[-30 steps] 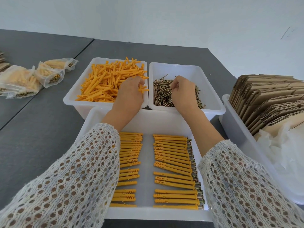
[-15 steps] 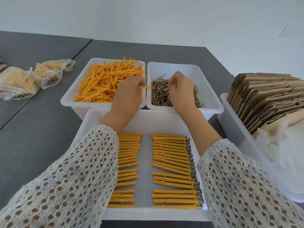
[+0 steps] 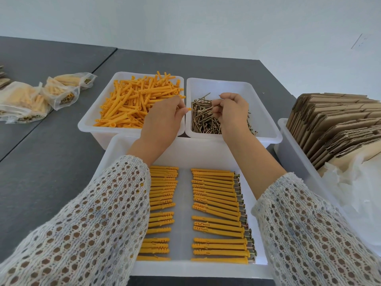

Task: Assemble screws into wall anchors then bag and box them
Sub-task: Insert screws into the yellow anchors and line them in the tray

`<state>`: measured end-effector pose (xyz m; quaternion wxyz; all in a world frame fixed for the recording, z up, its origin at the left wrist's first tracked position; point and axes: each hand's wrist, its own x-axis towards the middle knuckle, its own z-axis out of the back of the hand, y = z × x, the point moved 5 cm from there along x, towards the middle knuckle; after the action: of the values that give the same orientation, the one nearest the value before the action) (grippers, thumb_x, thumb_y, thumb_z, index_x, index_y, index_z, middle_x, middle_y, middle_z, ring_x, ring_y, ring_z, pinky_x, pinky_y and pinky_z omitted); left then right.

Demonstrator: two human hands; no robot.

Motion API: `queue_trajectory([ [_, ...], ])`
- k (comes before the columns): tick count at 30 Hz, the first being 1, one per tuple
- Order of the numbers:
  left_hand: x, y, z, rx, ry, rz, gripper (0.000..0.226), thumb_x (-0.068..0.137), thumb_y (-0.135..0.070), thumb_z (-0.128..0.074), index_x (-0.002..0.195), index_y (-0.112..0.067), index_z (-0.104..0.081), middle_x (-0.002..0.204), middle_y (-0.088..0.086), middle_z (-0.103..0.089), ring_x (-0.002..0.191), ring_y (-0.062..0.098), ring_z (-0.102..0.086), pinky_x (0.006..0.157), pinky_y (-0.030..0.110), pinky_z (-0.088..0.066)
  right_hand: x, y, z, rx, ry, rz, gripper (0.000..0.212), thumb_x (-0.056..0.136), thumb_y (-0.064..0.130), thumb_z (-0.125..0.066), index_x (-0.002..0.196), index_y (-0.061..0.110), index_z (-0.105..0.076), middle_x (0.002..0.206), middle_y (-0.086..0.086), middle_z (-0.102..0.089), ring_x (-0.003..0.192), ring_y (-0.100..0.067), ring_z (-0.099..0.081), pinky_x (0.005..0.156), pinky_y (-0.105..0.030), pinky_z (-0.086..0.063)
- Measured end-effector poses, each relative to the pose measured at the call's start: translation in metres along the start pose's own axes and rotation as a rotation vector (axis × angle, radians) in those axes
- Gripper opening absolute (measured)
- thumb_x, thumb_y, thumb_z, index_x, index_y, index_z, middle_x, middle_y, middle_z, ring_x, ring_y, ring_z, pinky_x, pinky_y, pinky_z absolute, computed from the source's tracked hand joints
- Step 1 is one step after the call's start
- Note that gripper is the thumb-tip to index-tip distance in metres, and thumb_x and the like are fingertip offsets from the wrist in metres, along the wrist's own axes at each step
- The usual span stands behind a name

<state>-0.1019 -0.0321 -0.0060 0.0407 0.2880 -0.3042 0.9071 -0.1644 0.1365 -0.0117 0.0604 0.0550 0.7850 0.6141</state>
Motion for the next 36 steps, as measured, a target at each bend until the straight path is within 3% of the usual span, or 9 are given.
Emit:
queue_trajectory([
  [5,0.0005,-0.0018,-0.0020,0.002,0.048,-0.021,0.016,0.101,-0.024,-0.055,0.098,-0.012,-0.065,0.088,-0.001,-0.067,0.084,0.019,-0.060,0.075,0.047,-0.051,-0.0014,-0.0050,-0.0043,0.108,0.031,-0.084,0.029,0.089,-0.013,-0.035,0.093,0.008,-0.054,0.070,-0.010,-0.063,0.049,-0.012,-0.052,0.051,-0.023,-0.047],
  [36,-0.0003,0.0002,-0.0056,0.063,0.064,-0.057,0.019,0.102,-0.030,-0.051,0.095,-0.017,-0.062,0.080,-0.004,-0.064,0.073,0.016,-0.056,0.064,0.040,-0.050,-0.0062,-0.0073,-0.0090,0.210,0.053,-0.120,0.030,0.092,-0.014,-0.033,0.086,0.008,-0.053,0.069,-0.010,-0.060,0.050,-0.013,-0.052,0.053,-0.023,-0.048],
])
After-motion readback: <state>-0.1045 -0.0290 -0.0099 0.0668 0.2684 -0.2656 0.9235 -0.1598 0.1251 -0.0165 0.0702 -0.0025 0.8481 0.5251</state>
